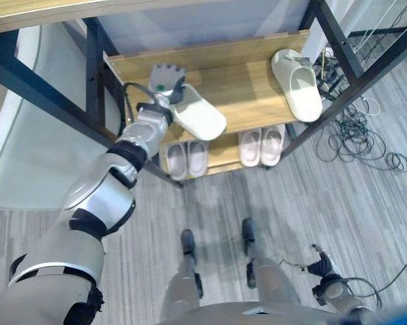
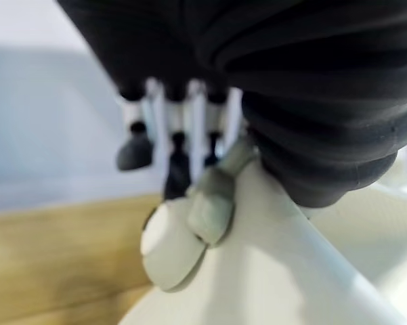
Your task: Arrange the slippers neatly on the shoe rack.
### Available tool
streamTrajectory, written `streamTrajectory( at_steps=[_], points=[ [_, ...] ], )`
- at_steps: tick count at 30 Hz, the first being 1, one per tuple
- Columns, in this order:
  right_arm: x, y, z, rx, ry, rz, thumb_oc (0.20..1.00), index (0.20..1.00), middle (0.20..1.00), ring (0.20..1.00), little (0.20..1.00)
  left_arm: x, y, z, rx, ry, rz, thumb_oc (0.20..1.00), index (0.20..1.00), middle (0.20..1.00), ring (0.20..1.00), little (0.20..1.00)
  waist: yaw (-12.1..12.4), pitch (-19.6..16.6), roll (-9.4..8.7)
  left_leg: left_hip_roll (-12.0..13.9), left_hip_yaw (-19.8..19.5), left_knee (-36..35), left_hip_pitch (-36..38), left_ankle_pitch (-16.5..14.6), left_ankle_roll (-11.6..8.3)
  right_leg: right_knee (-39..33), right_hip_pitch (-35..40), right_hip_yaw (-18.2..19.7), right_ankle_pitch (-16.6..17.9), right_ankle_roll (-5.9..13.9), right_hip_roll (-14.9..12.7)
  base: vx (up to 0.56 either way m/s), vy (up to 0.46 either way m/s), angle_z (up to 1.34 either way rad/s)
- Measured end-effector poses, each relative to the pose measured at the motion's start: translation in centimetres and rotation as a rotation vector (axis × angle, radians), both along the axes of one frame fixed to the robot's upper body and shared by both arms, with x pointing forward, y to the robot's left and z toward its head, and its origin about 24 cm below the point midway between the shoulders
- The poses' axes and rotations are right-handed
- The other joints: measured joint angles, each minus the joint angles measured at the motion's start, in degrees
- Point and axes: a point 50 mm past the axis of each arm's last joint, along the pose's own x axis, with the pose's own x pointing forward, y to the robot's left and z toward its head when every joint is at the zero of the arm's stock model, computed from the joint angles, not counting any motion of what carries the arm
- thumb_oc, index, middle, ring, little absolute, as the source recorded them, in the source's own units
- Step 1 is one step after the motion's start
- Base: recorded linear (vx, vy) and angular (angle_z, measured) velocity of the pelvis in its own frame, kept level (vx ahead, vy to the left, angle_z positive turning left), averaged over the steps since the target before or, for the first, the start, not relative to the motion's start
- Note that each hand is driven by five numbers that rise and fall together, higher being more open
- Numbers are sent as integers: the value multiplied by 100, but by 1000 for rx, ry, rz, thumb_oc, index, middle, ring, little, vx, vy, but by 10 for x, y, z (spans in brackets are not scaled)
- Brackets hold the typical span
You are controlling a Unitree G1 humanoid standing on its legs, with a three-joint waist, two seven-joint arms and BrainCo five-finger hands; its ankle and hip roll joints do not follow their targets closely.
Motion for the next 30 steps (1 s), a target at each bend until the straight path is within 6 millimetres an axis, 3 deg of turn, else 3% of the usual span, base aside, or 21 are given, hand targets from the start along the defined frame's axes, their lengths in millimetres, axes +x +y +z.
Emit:
streamTrajectory(
  at_steps=[16, 21, 30],
  points=[
    [0, -10, 3, -59, -17, -34, 1000, 1000, 1000, 1000, 1000, 0, -31, 7, 20, -121, -31, 200, 200, 200, 200, 200, -210, 180, 245, 90, 484, -4, -21, -55, -30, 12, -294, 403, 17, 19, 99, 20, -29, -14],
    [15, -8, 8, -62, -56, -19, 1000, 1000, 1000, 1000, 1000, 5, -33, 29, 49, -165, -16, 200, 200, 200, 200, 200, -295, 241, 301, 113, 609, -1, -82, -60, -33, 27, -410, 484, 53, -5, 128, 8, -28, -10],
    [16, -7, 7, -87, -44, 19, 1000, 1000, 1000, 1000, 1000, 8, -31, 47, 51, -193, 16, 200, 200, 200, 200, 200, -393, 248, 298, 235, 755, -2, -151, -91, -76, 40, -566, 560, 50, -1, 255, 16, -32, -8]
  ],
)
